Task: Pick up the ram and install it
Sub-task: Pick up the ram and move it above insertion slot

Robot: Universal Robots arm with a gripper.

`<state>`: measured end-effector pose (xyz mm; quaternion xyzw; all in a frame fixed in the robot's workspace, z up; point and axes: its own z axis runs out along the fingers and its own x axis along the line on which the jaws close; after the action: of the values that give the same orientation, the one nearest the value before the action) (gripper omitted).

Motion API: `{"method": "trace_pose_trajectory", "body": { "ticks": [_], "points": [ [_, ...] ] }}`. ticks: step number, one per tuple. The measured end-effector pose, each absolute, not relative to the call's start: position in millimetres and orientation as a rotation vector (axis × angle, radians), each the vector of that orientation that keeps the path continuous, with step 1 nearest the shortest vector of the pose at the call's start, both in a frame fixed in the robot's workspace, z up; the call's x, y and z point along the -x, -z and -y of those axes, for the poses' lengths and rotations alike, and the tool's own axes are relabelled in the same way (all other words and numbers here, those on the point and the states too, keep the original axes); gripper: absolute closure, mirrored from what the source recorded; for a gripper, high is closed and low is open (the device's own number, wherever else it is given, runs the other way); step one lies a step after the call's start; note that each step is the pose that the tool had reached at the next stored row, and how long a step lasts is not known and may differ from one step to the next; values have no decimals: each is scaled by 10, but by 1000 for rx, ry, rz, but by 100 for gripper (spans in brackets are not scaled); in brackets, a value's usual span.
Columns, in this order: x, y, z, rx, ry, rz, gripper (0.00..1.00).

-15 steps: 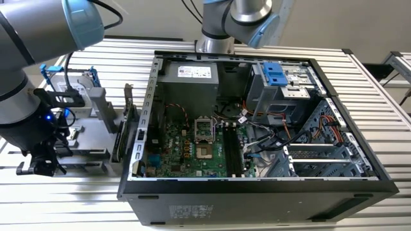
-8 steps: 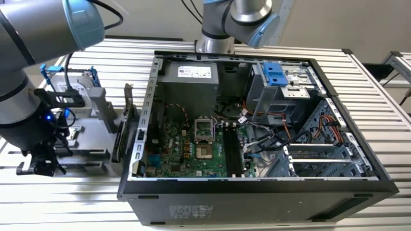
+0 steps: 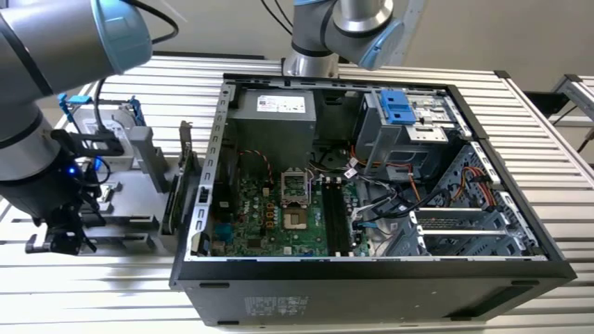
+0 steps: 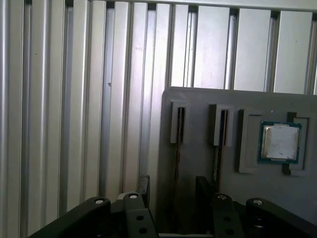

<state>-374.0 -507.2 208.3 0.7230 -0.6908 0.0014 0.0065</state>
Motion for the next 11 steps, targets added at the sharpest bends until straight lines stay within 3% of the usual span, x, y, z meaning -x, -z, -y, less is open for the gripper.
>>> {"method": "trace_pose_trajectory", "body": {
  "ticks": [11],
  "points": [
    [3740,-1992,5045,-2265,1,2164,0]
  ]
}}
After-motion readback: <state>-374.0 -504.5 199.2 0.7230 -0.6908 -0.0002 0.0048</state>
